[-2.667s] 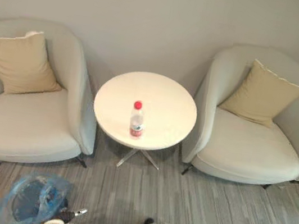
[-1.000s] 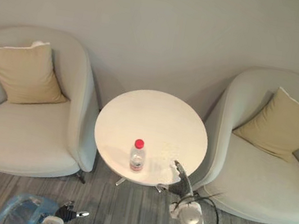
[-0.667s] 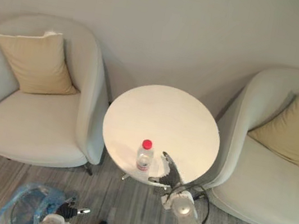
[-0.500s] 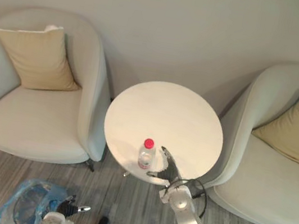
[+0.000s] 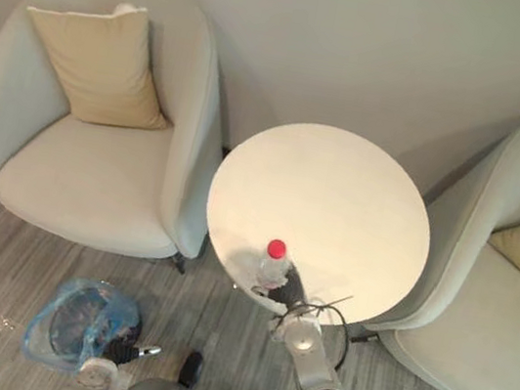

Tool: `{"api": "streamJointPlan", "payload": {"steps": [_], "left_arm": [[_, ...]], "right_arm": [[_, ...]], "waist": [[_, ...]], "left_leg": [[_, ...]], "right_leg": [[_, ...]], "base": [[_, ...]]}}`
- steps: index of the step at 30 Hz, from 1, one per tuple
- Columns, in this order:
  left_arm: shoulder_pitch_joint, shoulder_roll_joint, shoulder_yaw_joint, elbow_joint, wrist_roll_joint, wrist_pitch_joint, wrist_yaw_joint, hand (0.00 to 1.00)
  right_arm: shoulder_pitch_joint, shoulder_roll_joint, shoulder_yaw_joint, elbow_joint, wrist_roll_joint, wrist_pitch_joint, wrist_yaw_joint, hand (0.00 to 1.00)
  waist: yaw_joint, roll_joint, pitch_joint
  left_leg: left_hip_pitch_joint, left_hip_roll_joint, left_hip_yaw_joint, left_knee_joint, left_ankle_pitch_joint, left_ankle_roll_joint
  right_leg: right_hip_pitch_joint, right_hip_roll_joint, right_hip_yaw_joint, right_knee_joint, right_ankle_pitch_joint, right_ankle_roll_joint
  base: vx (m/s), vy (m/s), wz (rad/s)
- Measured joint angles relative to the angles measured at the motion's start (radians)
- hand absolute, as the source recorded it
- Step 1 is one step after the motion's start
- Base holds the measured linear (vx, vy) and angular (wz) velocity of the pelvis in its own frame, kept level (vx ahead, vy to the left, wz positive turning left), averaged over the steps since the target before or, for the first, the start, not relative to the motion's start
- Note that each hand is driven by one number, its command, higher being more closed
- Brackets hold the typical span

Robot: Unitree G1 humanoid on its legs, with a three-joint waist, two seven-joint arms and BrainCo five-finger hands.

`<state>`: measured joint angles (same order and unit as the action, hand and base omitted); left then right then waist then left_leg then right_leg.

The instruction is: Gather rubbish on tea table into small bin, then transfer packed bag to large trash can.

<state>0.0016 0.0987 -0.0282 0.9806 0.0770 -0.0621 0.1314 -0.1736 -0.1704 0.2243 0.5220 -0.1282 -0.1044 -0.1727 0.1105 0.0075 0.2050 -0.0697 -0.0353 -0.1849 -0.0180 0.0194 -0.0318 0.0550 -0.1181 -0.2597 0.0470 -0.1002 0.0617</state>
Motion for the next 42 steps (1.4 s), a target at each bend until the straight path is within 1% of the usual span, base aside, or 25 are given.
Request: {"api": "streamJointPlan", "payload": {"steps": [5, 8, 11, 13, 20, 23, 25, 27, 28, 32, 34, 35, 36, 40, 42], "left_arm": [[-0.007, -0.002, 0.004, -0.010, 0.000, 0.000, 0.001, 0.00], [-0.007, -0.002, 0.009, -0.010, 0.001, 0.001, 0.001, 0.00], [-0.006, -0.001, 0.009, -0.010, 0.003, 0.005, 0.001, 0.00], [-0.006, 0.000, 0.009, -0.010, 0.017, 0.008, 0.000, 0.00], [-0.006, 0.005, 0.007, -0.009, 0.041, 0.022, -0.002, 0.00], [-0.004, 0.014, -0.003, 0.000, 0.057, 0.027, -0.006, 0.00], [-0.002, 0.016, -0.011, 0.006, 0.059, 0.028, -0.006, 0.00], [0.009, 0.018, -0.020, 0.015, 0.059, 0.031, -0.006, 0.00], [0.012, 0.022, -0.040, 0.018, 0.060, 0.032, -0.007, 0.00], [0.012, 0.025, -0.050, 0.025, 0.060, 0.033, -0.008, 0.00], [0.018, 0.027, -0.051, 0.033, 0.060, 0.037, -0.008, 0.00], [0.020, 0.027, -0.051, 0.033, 0.060, 0.038, -0.007, 0.00], [0.022, 0.027, -0.054, 0.033, 0.060, 0.040, -0.007, 0.00], [0.022, 0.031, -0.089, 0.033, 0.061, 0.039, -0.007, 0.00], [0.024, 0.025, -0.096, 0.034, 0.062, 0.039, -0.008, 0.00]], "right_arm": [[-0.011, 0.017, -0.006, 0.001, 0.020, 0.001, -0.003, 1.00], [0.005, 0.013, -0.007, -0.029, 0.021, 0.005, -0.002, 1.00], [0.055, 0.012, -0.021, -0.130, 0.028, 0.004, 0.010, 1.00], [0.090, 0.012, -0.033, -0.196, 0.061, 0.003, 0.025, 1.00], [0.213, 0.011, -0.066, -0.360, 0.071, -0.005, 0.057, 1.00], [0.250, 0.011, -0.066, -0.403, 0.069, -0.006, 0.075, 1.00], [0.275, 0.011, -0.066, -0.427, 0.060, -0.006, 0.077, 1.00], [0.298, 0.011, -0.067, -0.442, 0.051, -0.007, 0.082, 1.00], [0.318, 0.011, -0.077, -0.457, 0.048, -0.007, 0.082, 1.00], [0.342, 0.009, -0.096, -0.494, 0.009, -0.007, 0.078, 1.00], [0.351, 0.005, -0.096, -0.510, -0.003, -0.008, 0.074, 1.00], [0.352, 0.005, -0.096, -0.510, -0.013, -0.008, 0.074, 1.00], [0.352, 0.005, -0.095, -0.510, -0.029, -0.008, 0.075, 1.00], [0.353, 0.003, -0.093, -0.510, -0.031, -0.009, 0.074, 1.00], [0.352, -0.001, -0.093, -0.510, -0.032, -0.009, 0.072, 1.00]], "waist": [[0.003, 0.003, 0.023], [0.003, 0.003, 0.024], [0.003, 0.002, 0.024], [0.002, 0.002, 0.024], [-0.009, -0.003, 0.020], [-0.033, -0.005, 0.014], [-0.042, -0.004, 0.006], [-0.056, -0.001, -0.017], [-0.059, 0.001, -0.030], [-0.061, 0.000, -0.039], [-0.072, 0.001, -0.053], [-0.073, 0.000, -0.058], [-0.073, 0.001, -0.062], [-0.074, 0.012, -0.067], [-0.073, 0.033, -0.069]], "left_leg": [[0.000, -0.001, -0.004, 0.000, 0.001, 0.000], [0.002, -0.001, -0.004, 0.000, 0.000, 0.000], [0.014, 0.000, -0.002, 0.000, 0.000, 0.000], [0.026, 0.001, 0.004, 0.000, 0.000, 0.000], [0.054, 0.007, 0.039, 0.000, 0.000, 0.000], [0.058, 0.008, 0.046, 0.000, 0.004, -0.003], [0.063, 0.009, 0.055, 0.000, 0.004, -0.004], [0.072, 0.010, 0.069, -0.002, 0.004, -0.004], [0.072, 0.011, 0.073, -0.002, 0.004, -0.004], [0.088, 0.015, 0.093, -0.002, 0.003, -0.004], [0.090, 0.018, 0.095, -0.002, 0.004, -0.004], [0.091, 0.018, 0.096, -0.002, 0.004, -0.004], [0.097, 0.018, 0.098, -0.002, 0.004, -0.004], [0.105, 0.018, 0.097, 0.000, 0.004, -0.004], [0.098, 0.011, 0.089, 0.004, 0.006, -0.003]], "right_leg": [[0.002, -0.001, 0.001, 0.002, 0.000, 0.000], [0.003, -0.002, 0.005, 0.002, 0.000, 0.000], [0.014, -0.002, 0.018, 0.002, 0.002, 0.003], [0.020, -0.002, 0.033, 0.005, 0.004, 0.006], [0.031, -0.004, 0.071, 0.002, 0.004, 0.008], [0.029, -0.003, 0.084, -0.002, 0.002, 0.011], [0.029, -0.002, 0.097, -0.002, 0.001, 0.012], [0.029, 0.000, 0.113, -0.002, 0.002, 0.014], [0.028, 0.000, 0.117, -0.002, 0.003, 0.015], [0.033, 0.001, 0.137, -0.002, 0.007, 0.018], [0.034, 0.000, 0.140, -0.002, 0.008, 0.020], [0.034, 0.000, 0.141, -0.003, 0.009, 0.020], [0.039, 0.000, 0.142, -0.003, 0.009, 0.020], [0.048, 0.000, 0.140, -0.009, 0.009, 0.020], [0.050, -0.001, 0.131, -0.012, 0.012, 0.021]], "base": [[-0.01, 0.006, 0.02], [0.00, 0.000, 0.00], [0.00, 0.003, -0.01], [-0.02, 0.010, -0.10], [-0.07, 0.004, -0.16], [-0.08, -0.003, -0.11], [-0.09, -0.003, -0.17], [-0.06, 0.002, -0.20], [-0.02, -0.001, -0.08], [-0.04, 0.001, -0.15], [-0.04, -0.005, -0.04], [-0.02, -0.006, -0.03], [-0.03, -0.004, -0.03], [-0.05, -0.005, 0.00], [-0.05, 0.001, 0.10]]}}
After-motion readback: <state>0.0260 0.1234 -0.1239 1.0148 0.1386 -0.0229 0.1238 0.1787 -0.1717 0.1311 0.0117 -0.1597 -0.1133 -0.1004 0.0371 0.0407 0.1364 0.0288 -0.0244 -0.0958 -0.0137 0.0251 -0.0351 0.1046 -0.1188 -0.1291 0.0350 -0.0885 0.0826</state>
